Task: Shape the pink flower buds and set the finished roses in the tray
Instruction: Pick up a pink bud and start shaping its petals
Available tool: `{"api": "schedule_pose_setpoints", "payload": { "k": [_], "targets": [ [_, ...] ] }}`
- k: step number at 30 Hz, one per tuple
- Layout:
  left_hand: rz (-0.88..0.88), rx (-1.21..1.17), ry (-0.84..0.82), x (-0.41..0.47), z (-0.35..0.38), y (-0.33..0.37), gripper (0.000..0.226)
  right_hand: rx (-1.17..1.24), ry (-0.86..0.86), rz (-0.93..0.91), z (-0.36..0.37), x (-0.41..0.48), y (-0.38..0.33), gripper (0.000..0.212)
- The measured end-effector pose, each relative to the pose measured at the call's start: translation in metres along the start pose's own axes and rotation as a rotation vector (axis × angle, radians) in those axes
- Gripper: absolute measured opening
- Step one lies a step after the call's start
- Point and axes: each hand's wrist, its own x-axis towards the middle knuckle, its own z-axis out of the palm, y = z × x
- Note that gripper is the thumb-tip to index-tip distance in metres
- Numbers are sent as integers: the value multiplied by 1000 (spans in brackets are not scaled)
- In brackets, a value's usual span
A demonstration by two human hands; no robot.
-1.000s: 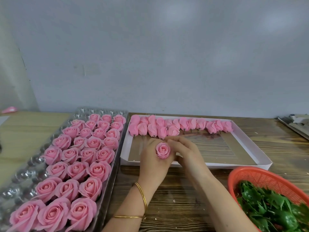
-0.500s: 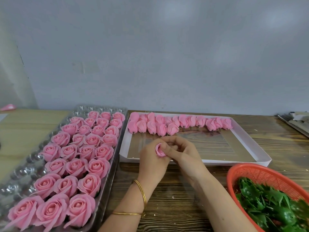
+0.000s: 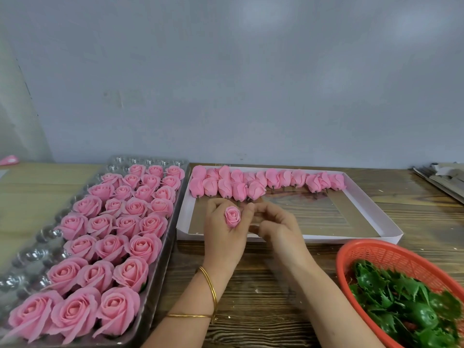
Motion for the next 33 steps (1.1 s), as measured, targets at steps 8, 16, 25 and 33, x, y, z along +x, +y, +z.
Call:
{"api": "schedule_pose_setpoints", "payload": {
  "k": [8,16,25,33],
  "targets": [
    [-176,-240,-78,-2,3,3,18,-216,-192,-76,4,-6,-1,60],
    [-292,-421,-196,-3,3,2,40,-186,-68,-90,2,-5,2,53],
    [-293,-388,-253,1,1,-6,25,-195,-130,-84,3,-6,5,48],
    [-344,-432,-225,-2,6,-2,46,-271,-47,-96,10,-7,2,49]
  ]
}}
